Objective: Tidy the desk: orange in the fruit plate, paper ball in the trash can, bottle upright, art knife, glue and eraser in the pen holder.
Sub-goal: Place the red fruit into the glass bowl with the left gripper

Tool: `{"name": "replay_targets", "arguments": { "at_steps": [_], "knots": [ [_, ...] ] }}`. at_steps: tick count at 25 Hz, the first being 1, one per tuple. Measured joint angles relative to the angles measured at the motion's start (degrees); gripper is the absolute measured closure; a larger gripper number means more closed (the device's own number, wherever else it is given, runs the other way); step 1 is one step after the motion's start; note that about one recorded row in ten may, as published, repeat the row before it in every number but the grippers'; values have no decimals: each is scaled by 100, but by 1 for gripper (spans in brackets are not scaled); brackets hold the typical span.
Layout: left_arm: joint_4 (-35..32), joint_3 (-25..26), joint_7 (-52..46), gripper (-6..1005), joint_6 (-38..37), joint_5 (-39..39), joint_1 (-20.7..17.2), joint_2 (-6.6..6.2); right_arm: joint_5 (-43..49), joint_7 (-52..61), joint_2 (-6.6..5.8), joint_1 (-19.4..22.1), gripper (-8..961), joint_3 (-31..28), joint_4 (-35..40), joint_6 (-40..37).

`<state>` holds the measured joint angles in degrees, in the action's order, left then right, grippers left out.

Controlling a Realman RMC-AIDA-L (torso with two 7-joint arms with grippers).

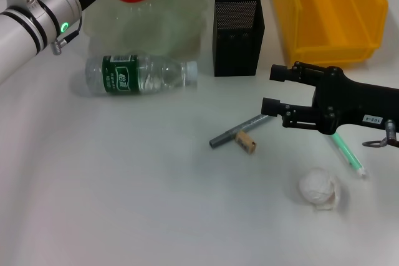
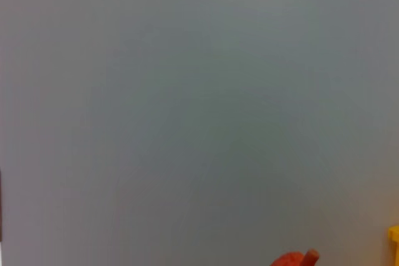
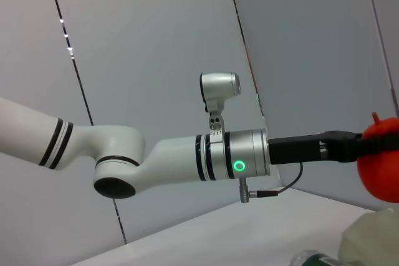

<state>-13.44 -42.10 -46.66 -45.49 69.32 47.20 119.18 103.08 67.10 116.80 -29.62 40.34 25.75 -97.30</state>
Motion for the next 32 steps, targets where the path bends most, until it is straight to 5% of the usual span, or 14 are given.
{"name": "replay_targets", "arguments": {
  "at_steps": [8, 19, 25, 32],
  "knots": [
    [32, 16, 145, 852, -56, -12, 7, 0, -7, 6, 23, 0, 178, 0, 0, 9],
    [75, 35, 148, 634, -58, -47, 9, 0, -8, 6, 54, 9, 180, 0, 0, 10],
    [80, 45, 148, 337, -102, -48, 3, 0, -8, 6, 60, 17, 180, 0, -1, 10],
    [-15, -150, -409, 198, -1044, -166, -188, -43, -8, -3, 62, 44, 181, -35, -1, 7]
  ]
}}
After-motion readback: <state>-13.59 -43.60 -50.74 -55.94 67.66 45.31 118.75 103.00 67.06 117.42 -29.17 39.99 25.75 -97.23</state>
